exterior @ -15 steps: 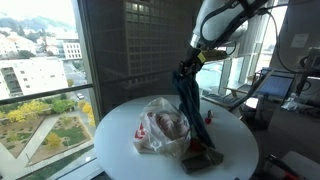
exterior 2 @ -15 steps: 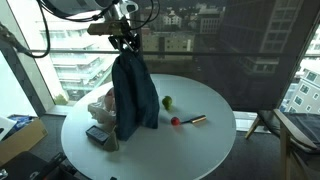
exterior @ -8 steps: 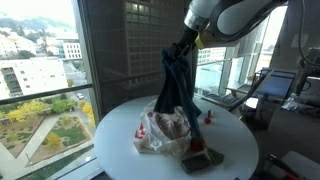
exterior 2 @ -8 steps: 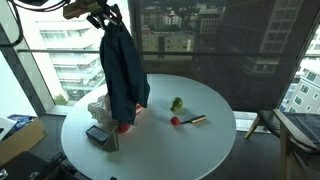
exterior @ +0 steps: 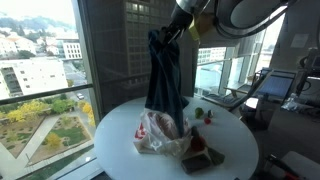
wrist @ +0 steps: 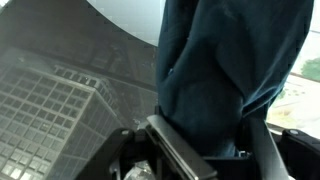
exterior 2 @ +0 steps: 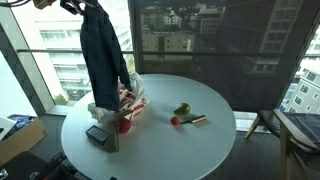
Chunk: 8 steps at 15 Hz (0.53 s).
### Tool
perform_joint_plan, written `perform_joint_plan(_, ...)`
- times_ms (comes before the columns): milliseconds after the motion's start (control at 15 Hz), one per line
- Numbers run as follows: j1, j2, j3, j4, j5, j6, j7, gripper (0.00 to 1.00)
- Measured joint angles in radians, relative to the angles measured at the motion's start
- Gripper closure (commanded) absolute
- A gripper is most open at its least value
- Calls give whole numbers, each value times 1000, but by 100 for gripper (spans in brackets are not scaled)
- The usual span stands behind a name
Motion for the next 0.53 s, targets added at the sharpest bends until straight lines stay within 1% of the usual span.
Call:
perform_joint_plan(133, -2, 3, 1, -2, -1, 0, 3, 64)
perform_joint_plan(267, -23, 20, -11, -7, -3, 0, 4, 64)
perform_joint_plan(400, -66, 58, -35, -10, -21, 12, 7, 64)
perform_joint_plan(533, -129, 108, -52, -8, -92, 37, 38, 64)
